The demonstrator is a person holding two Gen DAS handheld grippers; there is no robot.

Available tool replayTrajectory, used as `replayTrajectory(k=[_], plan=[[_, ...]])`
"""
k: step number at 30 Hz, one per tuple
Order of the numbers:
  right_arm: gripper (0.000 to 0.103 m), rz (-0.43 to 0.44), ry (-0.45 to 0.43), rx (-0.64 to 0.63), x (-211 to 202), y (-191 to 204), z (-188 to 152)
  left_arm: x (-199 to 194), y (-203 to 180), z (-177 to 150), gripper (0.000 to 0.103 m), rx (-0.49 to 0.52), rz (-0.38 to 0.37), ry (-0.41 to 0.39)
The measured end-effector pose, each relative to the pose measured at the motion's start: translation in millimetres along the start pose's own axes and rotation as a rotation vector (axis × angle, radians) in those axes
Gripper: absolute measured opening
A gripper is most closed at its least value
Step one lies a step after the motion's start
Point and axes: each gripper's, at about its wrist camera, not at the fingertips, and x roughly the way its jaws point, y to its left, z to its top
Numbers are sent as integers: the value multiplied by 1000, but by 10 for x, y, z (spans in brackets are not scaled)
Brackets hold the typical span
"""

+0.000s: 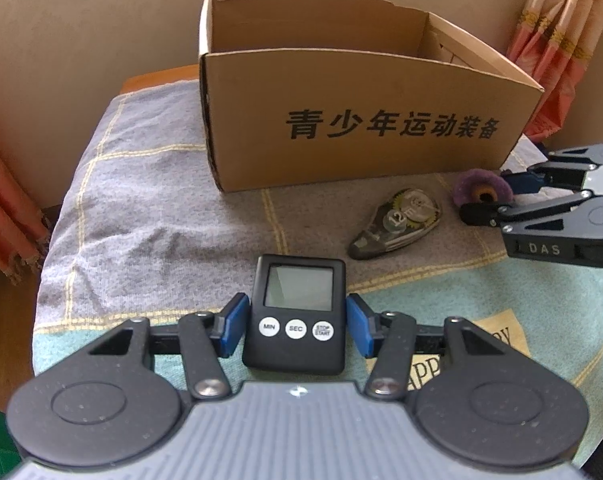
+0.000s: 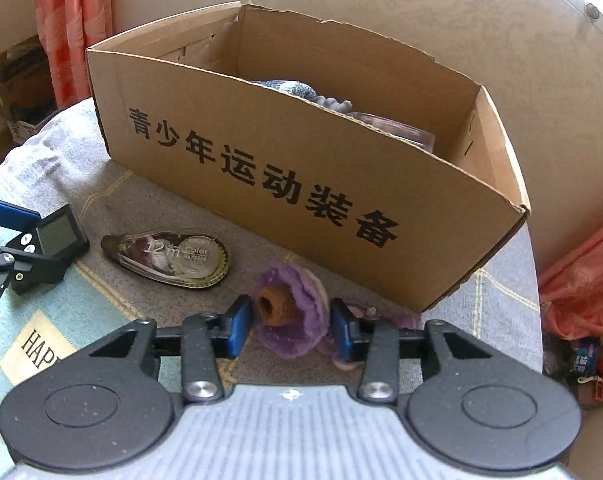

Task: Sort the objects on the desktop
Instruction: 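Grasp the purple flower toy with right tool while left tool holds the timer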

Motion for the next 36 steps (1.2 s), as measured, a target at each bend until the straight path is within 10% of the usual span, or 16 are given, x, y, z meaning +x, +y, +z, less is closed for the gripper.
replayTrajectory(k=[36], plan=[[40,97,-128,-6,-1163,-208,300,-747,-186,411,52,114,-77,-145]])
